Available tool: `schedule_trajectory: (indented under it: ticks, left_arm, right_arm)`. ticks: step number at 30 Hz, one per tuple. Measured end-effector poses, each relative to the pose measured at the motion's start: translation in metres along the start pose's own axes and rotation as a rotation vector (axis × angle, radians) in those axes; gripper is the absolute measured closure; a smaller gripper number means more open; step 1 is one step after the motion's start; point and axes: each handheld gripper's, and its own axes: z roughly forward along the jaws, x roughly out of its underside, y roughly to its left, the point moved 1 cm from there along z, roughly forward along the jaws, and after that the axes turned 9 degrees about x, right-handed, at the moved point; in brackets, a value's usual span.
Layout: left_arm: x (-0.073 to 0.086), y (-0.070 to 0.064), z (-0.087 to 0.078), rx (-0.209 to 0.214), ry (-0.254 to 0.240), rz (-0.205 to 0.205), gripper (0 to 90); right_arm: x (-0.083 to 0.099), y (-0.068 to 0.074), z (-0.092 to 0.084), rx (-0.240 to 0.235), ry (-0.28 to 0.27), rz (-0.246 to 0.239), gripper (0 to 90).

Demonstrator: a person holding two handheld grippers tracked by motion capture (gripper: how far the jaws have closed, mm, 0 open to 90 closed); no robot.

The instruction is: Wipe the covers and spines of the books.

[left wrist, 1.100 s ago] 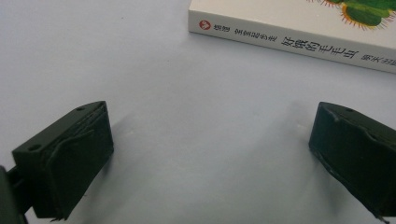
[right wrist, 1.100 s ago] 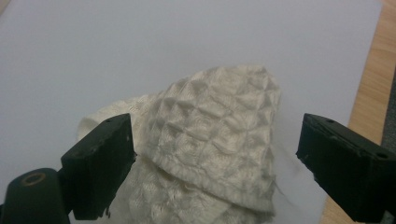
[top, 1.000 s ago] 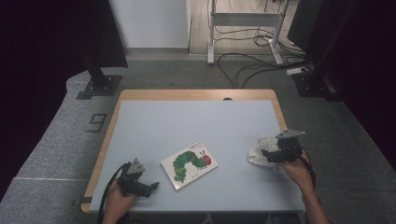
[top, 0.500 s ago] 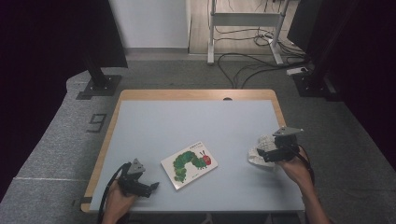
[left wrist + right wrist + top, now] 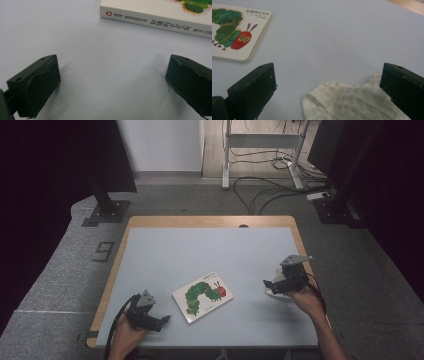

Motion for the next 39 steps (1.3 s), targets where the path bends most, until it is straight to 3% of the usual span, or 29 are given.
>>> schedule_trajectory:
  ticks: [10,24,31,39]
  left_arm:
    - [0.000,-0.001,0.000,0.001,0.001,0.008,0.0]
    - [-0.016,-0.014,0.011,0.043,0.026,0.089,0.0]
    - [-0.025,-0.022,0.022,0.078,0.039,0.125,0.0]
    - [-0.028,-0.026,0.028,0.119,0.032,0.132,0.0]
  right_arm:
    - [-0.008,0.016,0.011,-0.047,-0.006,-0.037,1.8]
    - [-0.014,0.047,0.036,-0.123,-0.006,-0.076,2.8]
    - [-0.016,0.063,0.049,-0.165,0.006,-0.093,2.8]
    - [-0.018,0.083,0.066,-0.219,0.034,-0.120,3.6]
